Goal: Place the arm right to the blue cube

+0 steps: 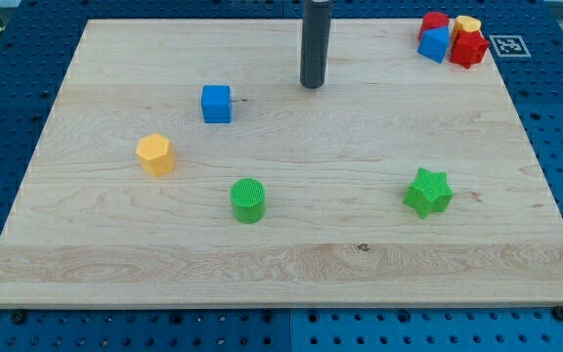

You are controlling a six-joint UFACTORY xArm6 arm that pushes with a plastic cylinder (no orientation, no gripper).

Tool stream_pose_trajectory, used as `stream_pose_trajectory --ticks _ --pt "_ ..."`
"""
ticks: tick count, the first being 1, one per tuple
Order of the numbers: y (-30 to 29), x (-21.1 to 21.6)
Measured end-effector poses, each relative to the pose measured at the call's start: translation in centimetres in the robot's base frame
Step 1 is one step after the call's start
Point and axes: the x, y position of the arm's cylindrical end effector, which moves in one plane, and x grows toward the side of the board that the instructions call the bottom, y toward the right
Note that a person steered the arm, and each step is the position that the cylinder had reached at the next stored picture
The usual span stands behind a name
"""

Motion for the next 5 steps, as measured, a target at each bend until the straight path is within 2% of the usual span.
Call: stream_pose_trajectory --ticks 3,5 --pt "-0.3 0.9" --pt "-0.9 5.8"
